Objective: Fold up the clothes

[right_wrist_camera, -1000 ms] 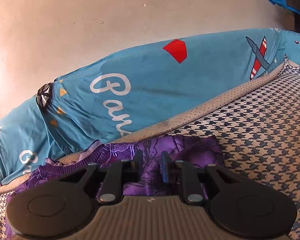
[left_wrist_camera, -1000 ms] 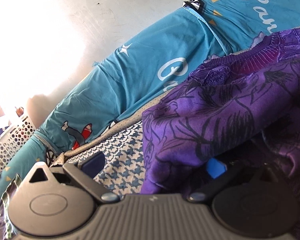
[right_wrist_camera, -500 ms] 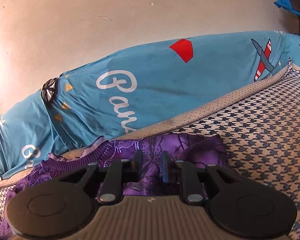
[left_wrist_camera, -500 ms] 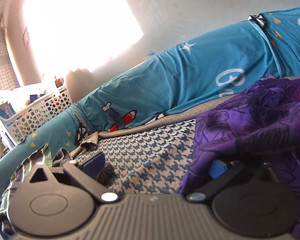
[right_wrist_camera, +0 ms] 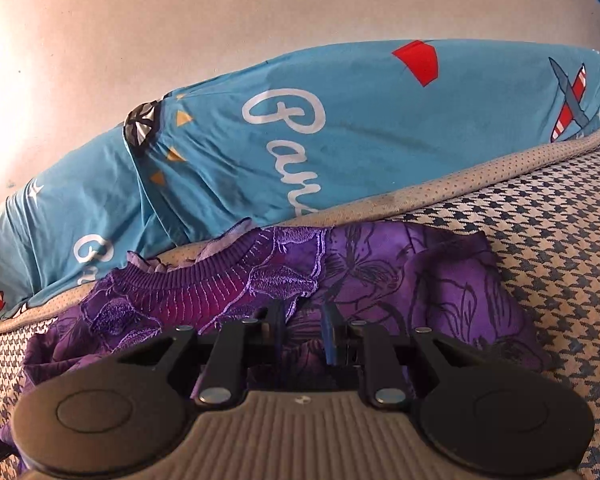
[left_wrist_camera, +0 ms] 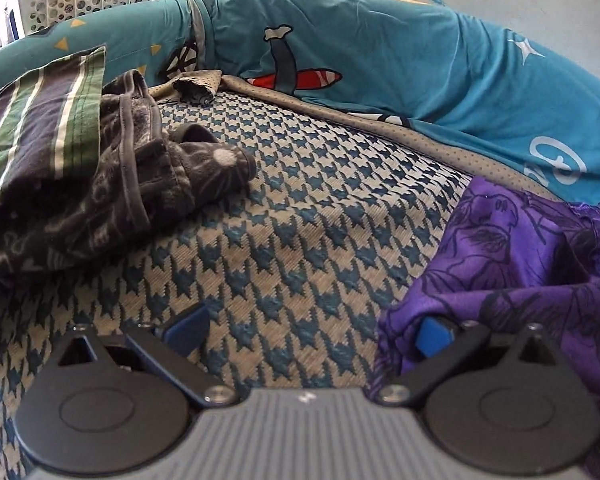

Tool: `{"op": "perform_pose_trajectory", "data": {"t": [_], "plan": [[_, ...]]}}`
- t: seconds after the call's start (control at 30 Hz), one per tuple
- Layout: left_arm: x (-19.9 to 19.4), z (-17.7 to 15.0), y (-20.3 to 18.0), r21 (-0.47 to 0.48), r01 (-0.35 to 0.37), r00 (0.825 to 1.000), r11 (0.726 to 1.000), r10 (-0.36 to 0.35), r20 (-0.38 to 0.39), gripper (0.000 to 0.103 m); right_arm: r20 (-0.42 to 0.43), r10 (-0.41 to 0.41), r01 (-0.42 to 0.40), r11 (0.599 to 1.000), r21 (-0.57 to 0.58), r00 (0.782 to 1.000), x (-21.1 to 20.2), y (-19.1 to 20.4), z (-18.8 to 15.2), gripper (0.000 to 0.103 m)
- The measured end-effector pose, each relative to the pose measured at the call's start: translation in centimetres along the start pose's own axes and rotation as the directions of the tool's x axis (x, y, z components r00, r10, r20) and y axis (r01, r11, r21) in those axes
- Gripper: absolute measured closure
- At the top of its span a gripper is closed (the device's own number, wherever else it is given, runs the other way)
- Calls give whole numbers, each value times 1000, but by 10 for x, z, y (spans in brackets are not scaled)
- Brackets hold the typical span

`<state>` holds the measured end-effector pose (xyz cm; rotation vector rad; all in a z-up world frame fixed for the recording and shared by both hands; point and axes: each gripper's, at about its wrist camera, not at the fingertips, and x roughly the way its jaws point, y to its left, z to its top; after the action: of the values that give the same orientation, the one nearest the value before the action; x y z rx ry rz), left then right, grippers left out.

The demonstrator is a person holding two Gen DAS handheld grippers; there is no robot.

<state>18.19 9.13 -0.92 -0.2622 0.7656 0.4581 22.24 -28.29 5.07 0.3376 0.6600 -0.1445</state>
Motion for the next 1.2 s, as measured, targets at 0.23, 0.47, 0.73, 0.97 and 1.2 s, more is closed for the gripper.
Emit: {"op": "perform_pose_trajectory", "data": {"t": [0.23, 0.47, 0.73, 0.97, 1.2], "plan": [[-5, 4, 6, 8, 73, 996, 997, -72, -44, 0, -34, 89, -87, 994, 73, 995, -4, -24, 13, 84], [-21, 4, 11, 31, 123, 990, 992, -121, -75, 0, -87, 147, -148, 989, 1, 985, -9, -30, 12, 83], [-16, 11, 33, -36, 43, 991, 998, -47, -122, 0, -171, 256, -281, 949, -143, 952, -9, -18, -2, 70], [-34, 21, 35, -72, 42, 997, 997, -46, -56, 0, -170, 249, -285, 928, -240, 954, 3, -1, -12, 65], [-38, 22, 19, -63, 73, 996, 995, -75, -41, 0, -170, 246, -281, 932, -231, 954, 2, 1, -9, 88]]}}
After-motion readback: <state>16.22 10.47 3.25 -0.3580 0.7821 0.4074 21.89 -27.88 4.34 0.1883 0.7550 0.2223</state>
